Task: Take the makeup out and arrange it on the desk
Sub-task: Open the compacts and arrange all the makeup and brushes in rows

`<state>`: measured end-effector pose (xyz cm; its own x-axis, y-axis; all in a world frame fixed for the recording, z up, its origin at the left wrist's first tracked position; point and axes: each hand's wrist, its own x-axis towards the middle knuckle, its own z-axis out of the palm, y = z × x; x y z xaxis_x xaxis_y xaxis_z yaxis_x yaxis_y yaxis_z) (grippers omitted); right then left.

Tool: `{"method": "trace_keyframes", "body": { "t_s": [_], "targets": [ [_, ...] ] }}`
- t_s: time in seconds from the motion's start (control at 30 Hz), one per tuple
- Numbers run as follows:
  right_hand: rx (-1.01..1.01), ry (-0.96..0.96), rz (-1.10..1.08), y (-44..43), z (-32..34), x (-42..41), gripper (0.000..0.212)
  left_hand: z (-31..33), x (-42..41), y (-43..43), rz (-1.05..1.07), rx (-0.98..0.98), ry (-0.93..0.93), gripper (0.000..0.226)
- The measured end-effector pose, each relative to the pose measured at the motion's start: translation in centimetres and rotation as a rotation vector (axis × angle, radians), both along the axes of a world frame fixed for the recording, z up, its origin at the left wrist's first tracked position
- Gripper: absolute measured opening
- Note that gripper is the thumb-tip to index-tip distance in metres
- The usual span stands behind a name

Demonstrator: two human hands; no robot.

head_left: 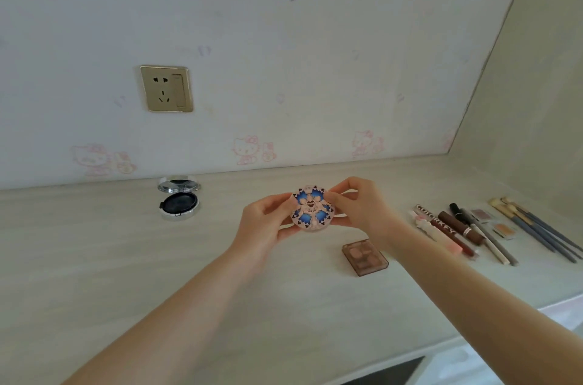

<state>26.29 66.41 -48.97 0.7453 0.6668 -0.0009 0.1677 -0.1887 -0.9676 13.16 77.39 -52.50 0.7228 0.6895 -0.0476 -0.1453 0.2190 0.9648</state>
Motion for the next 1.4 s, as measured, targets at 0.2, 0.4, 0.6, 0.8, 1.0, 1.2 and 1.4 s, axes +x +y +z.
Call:
{"method": "trace_keyframes", "body": {
  "t_s": [0.2, 0.4, 0.6, 0.8, 1.0, 1.2, 1.4],
  "targets": [
    [-0.007, -0.031, 0.084, 1.6, -1.2, -4.0, 0.010, -0.2, -5.0, 2.0, -0.012, -0.025, 0.053, 0.022],
    [-0.102, -0.346, 0.197, 2.7, -1.8, -6.9, 0.014, -0.6, -8.2, 3.2, 0.035, -0.012, 0.128, 0.019],
    [-0.205, -0.681, 0.515, 2.8, -1.8, -9.8, 0.062, -1.0, -10.6, 3.8, 0.032, -0.026, 0.107, 0.021],
    [-0.219, -0.855, 0.542, 3.7, -2.0, -10.6, 0.072, -1.3, -11.4, 3.9, 0.014, -0.138, -0.005, 0.027],
    [-0.057, -0.526, 0.462, 4.1, -1.1, -11.7, 0.047, -0.9, -11.5, 3.6, -0.036, -0.263, -0.102, 0.033],
    [-0.084, -0.544, 0.438, 4.4, -1.5, -11.9, 0.044, -0.6, -11.6, 3.2, -0.094, -0.457, -0.171, 0.043],
    [-0.109, -0.677, 0.503, 4.1, -0.8, -12.3, 0.053, -0.8, -11.7, 3.4, -0.070, -0.497, -0.181, 0.045]
  ]
}}
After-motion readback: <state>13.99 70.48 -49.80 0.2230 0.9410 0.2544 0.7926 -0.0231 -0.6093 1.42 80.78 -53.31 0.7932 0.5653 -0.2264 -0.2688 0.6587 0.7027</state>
